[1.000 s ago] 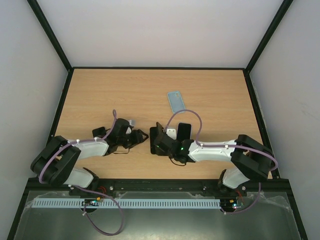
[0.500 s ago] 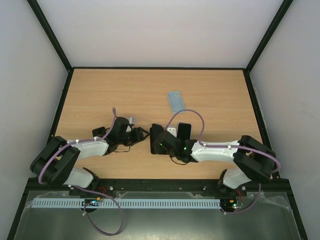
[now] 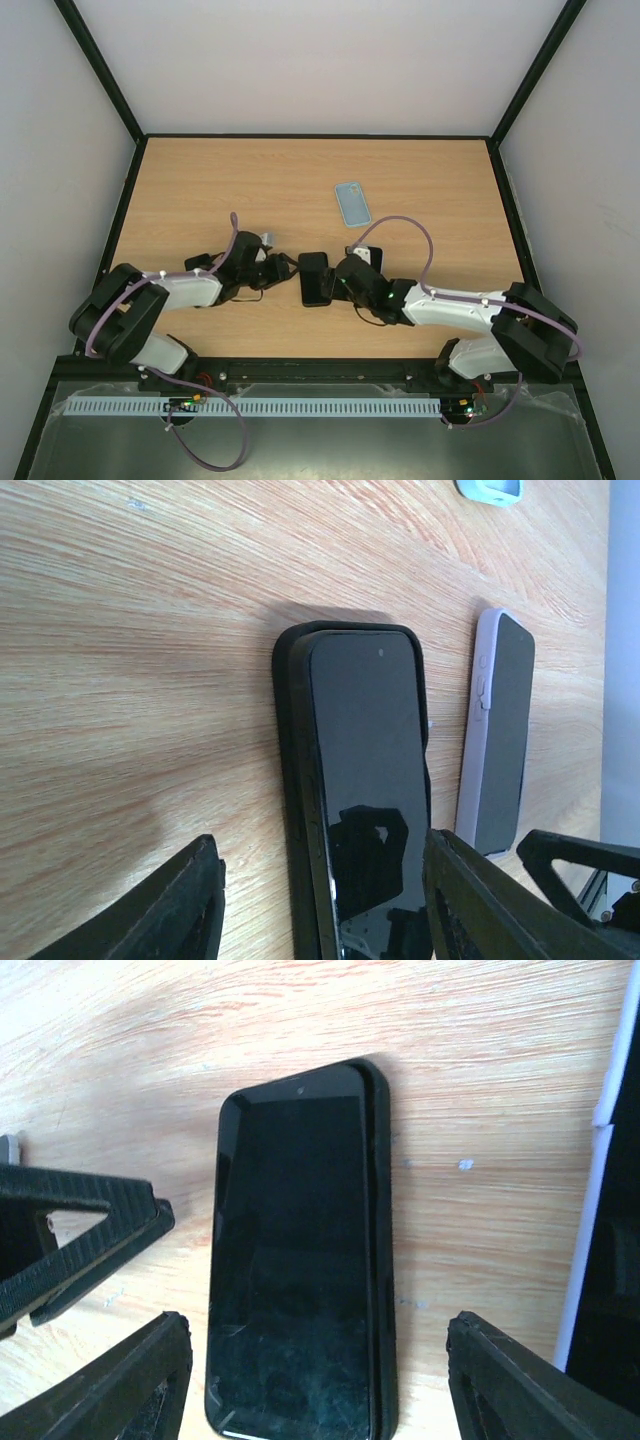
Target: Put the phone into the phone case
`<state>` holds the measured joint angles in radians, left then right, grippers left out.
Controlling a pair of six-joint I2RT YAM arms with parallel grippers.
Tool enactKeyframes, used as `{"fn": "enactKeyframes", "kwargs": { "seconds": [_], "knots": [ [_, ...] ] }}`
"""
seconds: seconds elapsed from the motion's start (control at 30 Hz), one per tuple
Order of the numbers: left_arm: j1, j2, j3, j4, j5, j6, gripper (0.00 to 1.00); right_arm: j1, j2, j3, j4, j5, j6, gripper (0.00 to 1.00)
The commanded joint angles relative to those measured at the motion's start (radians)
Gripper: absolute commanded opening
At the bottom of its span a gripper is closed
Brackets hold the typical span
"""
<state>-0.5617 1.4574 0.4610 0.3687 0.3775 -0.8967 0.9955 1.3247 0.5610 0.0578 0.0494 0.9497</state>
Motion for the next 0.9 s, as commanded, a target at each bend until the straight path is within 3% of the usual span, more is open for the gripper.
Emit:
{"fn": "enactKeyframes", "kwargs": {
  "seconds": [0.0,0.4,0.7,0.87],
  "knots": [
    [0.003,0.031,0.029,0.017,0.0,0.027,0.55,-0.033,0.031,-0.008,0.025,0.007,0.012,0.68],
    [0.003,0.106,0.06,0.068,0.006,0.064,0.38,-0.101,0.138,-0.042,0.222,-0.076,-0.012,0.46],
    [-0.009,0.177,0.089,0.077,0.006,0.063,0.32,-0.135,0.26,-0.043,0.341,-0.184,-0.061,0.44],
    [-0.03,0.2,0.111,0.065,0.027,0.033,0.16,-0.135,0.362,-0.036,0.472,-0.382,-0.13,0.39]
  ]
}}
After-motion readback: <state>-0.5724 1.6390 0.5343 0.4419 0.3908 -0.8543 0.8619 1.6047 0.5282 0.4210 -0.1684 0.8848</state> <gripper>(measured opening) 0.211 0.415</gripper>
